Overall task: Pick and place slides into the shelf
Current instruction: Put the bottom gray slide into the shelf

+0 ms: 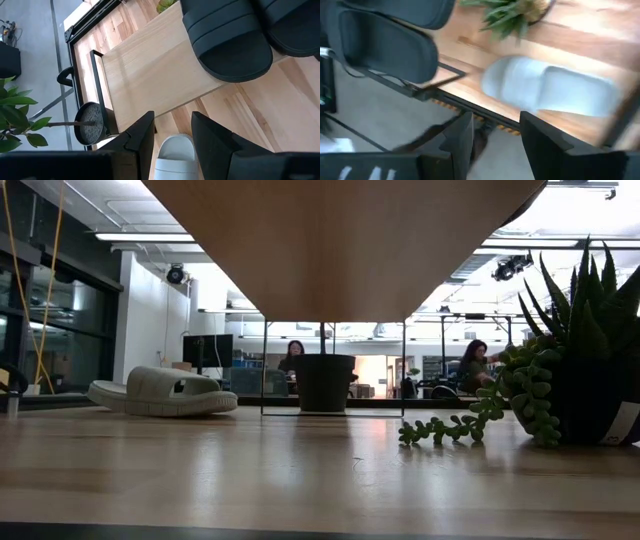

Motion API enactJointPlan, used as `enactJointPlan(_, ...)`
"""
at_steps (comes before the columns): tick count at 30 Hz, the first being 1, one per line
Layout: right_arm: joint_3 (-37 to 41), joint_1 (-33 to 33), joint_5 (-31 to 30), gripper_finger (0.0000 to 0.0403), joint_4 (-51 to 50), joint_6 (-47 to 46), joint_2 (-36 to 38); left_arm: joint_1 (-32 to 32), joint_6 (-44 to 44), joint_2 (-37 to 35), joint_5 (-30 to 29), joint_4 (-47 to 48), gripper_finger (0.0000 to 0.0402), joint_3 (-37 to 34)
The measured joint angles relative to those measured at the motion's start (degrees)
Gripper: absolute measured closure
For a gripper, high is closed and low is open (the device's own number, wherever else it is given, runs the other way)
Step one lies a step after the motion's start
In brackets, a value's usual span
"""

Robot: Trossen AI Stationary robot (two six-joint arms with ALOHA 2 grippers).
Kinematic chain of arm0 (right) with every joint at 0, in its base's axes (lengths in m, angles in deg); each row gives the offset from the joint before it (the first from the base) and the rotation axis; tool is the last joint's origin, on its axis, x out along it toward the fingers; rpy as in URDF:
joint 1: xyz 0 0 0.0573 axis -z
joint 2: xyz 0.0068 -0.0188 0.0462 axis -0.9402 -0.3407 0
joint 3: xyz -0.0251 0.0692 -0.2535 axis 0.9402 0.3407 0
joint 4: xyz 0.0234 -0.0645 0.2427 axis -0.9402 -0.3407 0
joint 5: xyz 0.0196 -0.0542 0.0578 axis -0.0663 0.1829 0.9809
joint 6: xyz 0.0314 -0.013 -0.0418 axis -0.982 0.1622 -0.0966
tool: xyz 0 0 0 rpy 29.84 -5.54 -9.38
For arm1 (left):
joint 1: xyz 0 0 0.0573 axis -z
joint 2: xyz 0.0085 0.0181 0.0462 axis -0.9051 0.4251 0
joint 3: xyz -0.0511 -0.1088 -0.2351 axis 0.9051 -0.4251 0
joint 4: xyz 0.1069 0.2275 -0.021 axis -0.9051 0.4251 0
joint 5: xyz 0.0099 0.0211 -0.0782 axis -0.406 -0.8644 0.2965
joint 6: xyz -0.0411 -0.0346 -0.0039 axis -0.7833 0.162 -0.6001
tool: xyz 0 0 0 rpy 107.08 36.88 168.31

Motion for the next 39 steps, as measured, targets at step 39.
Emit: enactJointPlan(39, 68.19, -0.08, 5.09, 0.0249, 62.41, 6.06, 32.91, 0.00, -5.16, 0.02, -1.53, 0.08, 0.0284, 0.00)
